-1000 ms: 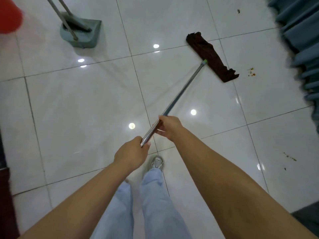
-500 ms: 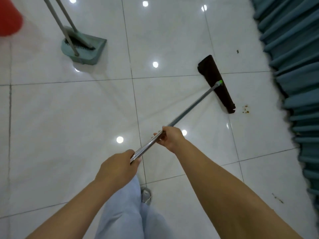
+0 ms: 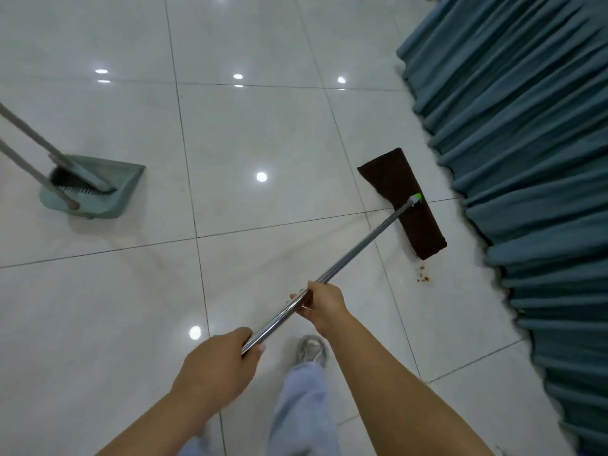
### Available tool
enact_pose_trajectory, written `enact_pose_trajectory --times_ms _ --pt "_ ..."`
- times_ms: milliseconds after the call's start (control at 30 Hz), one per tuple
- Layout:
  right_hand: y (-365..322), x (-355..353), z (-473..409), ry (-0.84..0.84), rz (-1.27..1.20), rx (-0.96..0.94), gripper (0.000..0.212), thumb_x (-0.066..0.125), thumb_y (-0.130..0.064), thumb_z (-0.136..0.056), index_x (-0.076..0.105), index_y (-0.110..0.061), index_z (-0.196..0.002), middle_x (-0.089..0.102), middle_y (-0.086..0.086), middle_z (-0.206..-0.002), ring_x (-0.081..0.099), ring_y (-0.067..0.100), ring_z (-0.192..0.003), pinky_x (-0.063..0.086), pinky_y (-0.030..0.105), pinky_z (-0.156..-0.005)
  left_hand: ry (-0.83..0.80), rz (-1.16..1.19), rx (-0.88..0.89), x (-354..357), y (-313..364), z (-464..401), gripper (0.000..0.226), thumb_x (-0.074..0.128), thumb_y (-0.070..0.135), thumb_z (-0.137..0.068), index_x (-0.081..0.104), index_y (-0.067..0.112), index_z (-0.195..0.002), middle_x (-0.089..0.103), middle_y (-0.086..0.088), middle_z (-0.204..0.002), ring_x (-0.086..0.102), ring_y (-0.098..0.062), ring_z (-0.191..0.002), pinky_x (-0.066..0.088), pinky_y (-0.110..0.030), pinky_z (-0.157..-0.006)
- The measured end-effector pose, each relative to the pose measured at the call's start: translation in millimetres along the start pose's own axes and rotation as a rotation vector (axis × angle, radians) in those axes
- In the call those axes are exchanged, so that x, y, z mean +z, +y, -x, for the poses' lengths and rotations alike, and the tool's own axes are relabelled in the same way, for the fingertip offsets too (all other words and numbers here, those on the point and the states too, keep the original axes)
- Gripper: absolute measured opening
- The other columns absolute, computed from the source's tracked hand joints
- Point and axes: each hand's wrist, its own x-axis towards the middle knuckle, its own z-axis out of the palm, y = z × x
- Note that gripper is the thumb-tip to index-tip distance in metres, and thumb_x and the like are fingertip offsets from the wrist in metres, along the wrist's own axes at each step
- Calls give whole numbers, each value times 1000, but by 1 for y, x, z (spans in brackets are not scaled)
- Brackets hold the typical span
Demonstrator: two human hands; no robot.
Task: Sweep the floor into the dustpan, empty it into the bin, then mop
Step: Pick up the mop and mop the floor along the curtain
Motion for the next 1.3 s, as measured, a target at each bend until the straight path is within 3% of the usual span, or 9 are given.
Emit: enact_pose_trajectory --times_ms 233,433,600,767,867,1033,1133,1200,1300 --pt "-124 -75 -69 32 3 -49 19 41 -4 -100 47 1 -116 51 15 -83 64 27 -69 57 49 -76 46 87 22 9 126 -97 30 42 50 -93 53 23 -87 62 0 -72 58 -14 -69 37 -23 -53" --pt "-205 -152 -131 66 99 -11 19 41 -5 -99 46 2 -116 51 16 -87 63 26 -67 57 53 -80 13 239 -67 55 235 -163 27 45 48 -92 52 25 -80 60 2 -68 58 -15 -69 42 -26 -58" --pt "-238 -190 -169 63 167 35 24 39 -4 -99 45 4 -121 50 14 -81 61 26 -68 58 44 -65 2 273 -131 81 289 -198 32 42 52 -92 52 24 -81 62 2 -72 60 -17 -73 46 -30 -64" --pt "-243 -200 -188 44 233 56 15 37 -1 -100 38 -8 -113 49 15 -85 59 25 -67 56 40 -59 -6 282 -201 94 309 -211 33 43 50 -93 49 21 -78 62 1 -74 58 -21 -79 44 -31 -65" --pt "-235 -203 -193 35 251 69 24 38 -3 -100 40 -5 -123 51 17 -91 61 26 -67 57 41 -59 -34 264 -221 100 313 -209 31 40 48 -95 48 22 -80 61 3 -77 55 -23 -87 42 -31 -67" --pt "-209 -209 -184 41 285 74 29 38 -4 -100 40 -8 -129 52 15 -92 63 25 -69 57 39 -56 -53 299 -248 114 305 -186 30 43 46 -95 47 23 -76 61 1 -84 53 -21 -79 38 -29 -65" --pt "-187 -215 -173 34 286 71 32 38 -4 -100 39 -11 -131 52 14 -92 63 26 -71 56 39 -56 -31 341 -238 127 298 -163 25 46 44 -94 57 23 -86 63 2 -86 55 -19 -80 41 -28 -68" --pt "-169 -219 -163 26 289 58 33 38 -3 -99 38 -9 -132 52 14 -90 63 26 -71 56 40 -56 -25 350 -243 138 291 -147 27 47 44 -94 62 22 -89 62 4 -82 57 -18 -79 44 -28 -70" --pt "-135 -225 -143 4 289 48 35 38 -3 -99 37 -8 -134 51 16 -95 62 28 -72 55 41 -57 -34 349 -278 157 277 -115 31 49 47 -91 61 23 -76 59 5 -69 59 -19 -74 47 -29 -70"
